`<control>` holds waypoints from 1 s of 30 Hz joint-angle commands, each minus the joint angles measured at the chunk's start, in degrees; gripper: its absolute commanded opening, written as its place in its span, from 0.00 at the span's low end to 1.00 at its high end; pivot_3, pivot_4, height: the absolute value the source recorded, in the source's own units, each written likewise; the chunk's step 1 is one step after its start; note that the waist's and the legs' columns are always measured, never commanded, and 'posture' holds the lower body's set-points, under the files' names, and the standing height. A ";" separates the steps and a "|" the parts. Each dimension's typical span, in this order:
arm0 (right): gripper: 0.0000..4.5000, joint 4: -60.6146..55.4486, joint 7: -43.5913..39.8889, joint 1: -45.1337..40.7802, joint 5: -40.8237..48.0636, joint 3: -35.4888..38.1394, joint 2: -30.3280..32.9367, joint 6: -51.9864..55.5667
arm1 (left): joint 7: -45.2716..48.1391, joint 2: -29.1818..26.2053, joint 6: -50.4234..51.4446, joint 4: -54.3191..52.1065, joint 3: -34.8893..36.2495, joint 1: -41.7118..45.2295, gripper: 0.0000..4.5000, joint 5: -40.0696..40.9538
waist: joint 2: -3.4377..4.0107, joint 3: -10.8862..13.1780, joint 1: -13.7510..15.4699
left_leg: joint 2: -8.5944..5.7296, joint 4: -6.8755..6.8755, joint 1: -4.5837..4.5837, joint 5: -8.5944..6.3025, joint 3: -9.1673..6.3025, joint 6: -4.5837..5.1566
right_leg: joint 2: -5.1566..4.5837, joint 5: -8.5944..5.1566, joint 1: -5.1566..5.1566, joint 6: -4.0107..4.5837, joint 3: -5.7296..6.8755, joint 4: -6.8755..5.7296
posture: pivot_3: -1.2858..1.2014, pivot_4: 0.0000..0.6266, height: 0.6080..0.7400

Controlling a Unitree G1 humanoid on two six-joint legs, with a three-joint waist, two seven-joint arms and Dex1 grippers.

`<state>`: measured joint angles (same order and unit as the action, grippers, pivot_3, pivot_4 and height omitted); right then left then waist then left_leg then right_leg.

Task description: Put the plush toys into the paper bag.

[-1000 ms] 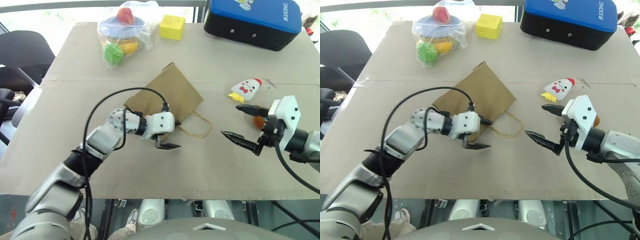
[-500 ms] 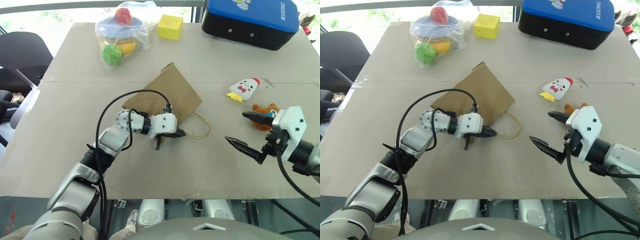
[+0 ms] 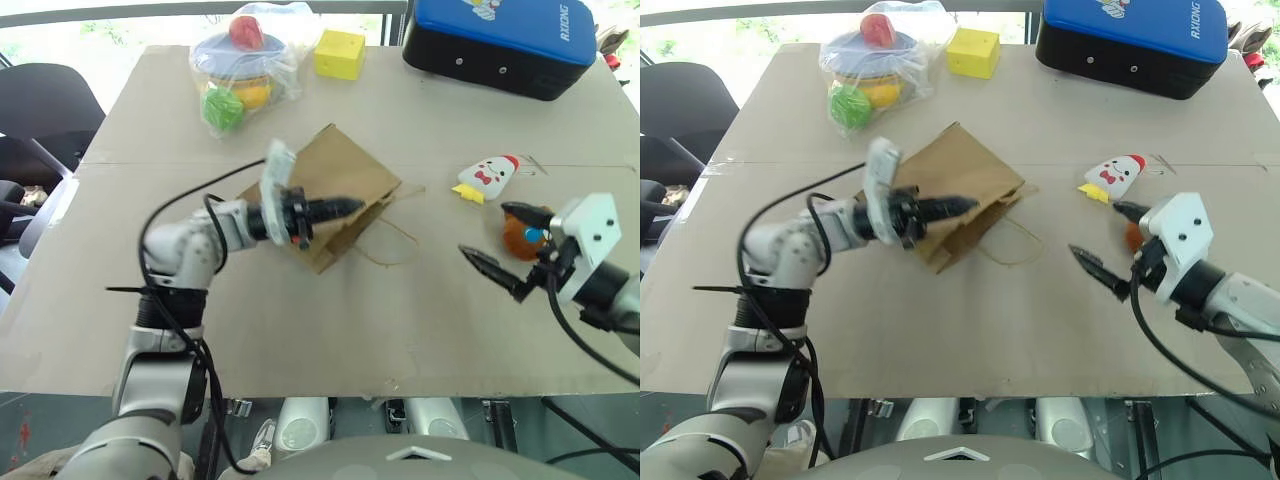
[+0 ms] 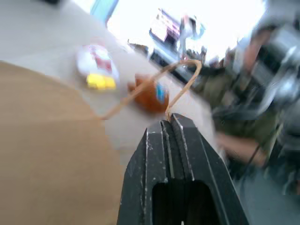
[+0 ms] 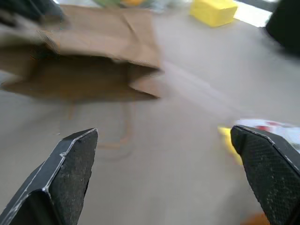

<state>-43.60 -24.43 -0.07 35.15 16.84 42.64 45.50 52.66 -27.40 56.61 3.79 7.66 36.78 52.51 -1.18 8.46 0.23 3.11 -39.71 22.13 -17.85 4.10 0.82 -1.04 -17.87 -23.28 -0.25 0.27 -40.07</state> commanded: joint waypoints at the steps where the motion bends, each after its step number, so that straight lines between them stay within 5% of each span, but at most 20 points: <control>1: 1.00 4.43 6.69 -7.23 -2.04 -2.82 0.83 9.97 | -12.82 3.32 7.79 1.31 10.93 3.40 0.02 11.52 | 0.01 -0.01 -0.06 | 0.00 -0.12 0.03 0.00 0.00 0.00 | -0.02 0.00 0.00 0.00 0.00 -0.04 | 0.52 0.24 0.92; 10: 1.00 38.05 21.46 -39.31 -12.68 -9.28 -12.75 17.11 | -30.07 8.93 10.29 -4.51 17.32 1.82 0.02 22.21 | 0.00 -0.01 -1.29 | 0.00 -0.33 0.16 0.01 -0.01 -0.01 | -0.04 0.01 -0.05 0.00 -0.01 -0.10 | 0.52 0.24 0.92; 15: 1.00 63.46 19.88 -48.29 -20.02 -14.23 -15.24 10.36 | -34.99 11.53 8.48 -8.95 16.96 -0.46 0.02 25.07 | 0.01 -0.01 -0.89 | 0.01 -0.33 0.25 0.01 -0.03 -0.02 | -0.05 0.01 -0.09 0.00 0.08 -0.05 | 0.52 0.24 0.92; 18: 0.84 70.90 15.69 -49.62 -23.76 -19.27 -14.01 8.30 | -37.12 12.12 7.25 -10.99 16.99 -1.95 0.00 27.15 | 0.01 -0.01 -1.04 | -0.02 -0.37 0.60 0.00 -0.04 0.00 | -0.12 0.02 -0.30 -0.02 0.13 0.03 | 0.52 0.24 0.92; 25: 0.11 64.33 9.05 -47.29 -26.20 -21.95 -10.92 6.90 | -39.59 12.02 4.79 -13.81 15.65 -4.40 0.00 29.51 | -0.03 -0.09 -0.70 | -0.01 -0.53 0.59 0.00 -0.15 -0.01 | -0.15 0.02 -0.24 -0.03 0.22 -0.15 | 0.52 0.24 0.92; 27: 0.01 55.83 6.99 -44.15 -24.31 -19.56 -10.55 5.50 | -39.29 11.37 4.46 -14.27 15.07 -4.84 0.00 29.32 | -0.03 -0.09 -0.57 | -0.01 -0.56 0.60 0.00 -0.15 -0.01 | -0.16 0.02 -0.24 -0.03 0.23 -0.17 | 0.52 0.24 0.92; 30: 0.01 35.68 2.61 -39.49 -11.80 -8.48 -13.53 8.03 | -38.46 9.56 5.06 -13.60 14.28 -5.04 0.00 30.15 | 0.01 -0.06 -0.80 | 0.01 -0.51 0.64 0.00 -0.18 -0.01 | -0.14 0.02 -0.29 -0.03 0.24 -0.14 | 0.52 0.24 0.92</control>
<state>3.16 -19.37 -38.11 17.19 3.08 29.32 53.49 13.29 -17.08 62.01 -8.14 22.22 31.23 81.01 -1.17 8.40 -0.57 3.13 -40.20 22.80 -17.84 3.92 0.81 -1.16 -17.85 -23.60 -0.28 0.51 -40.21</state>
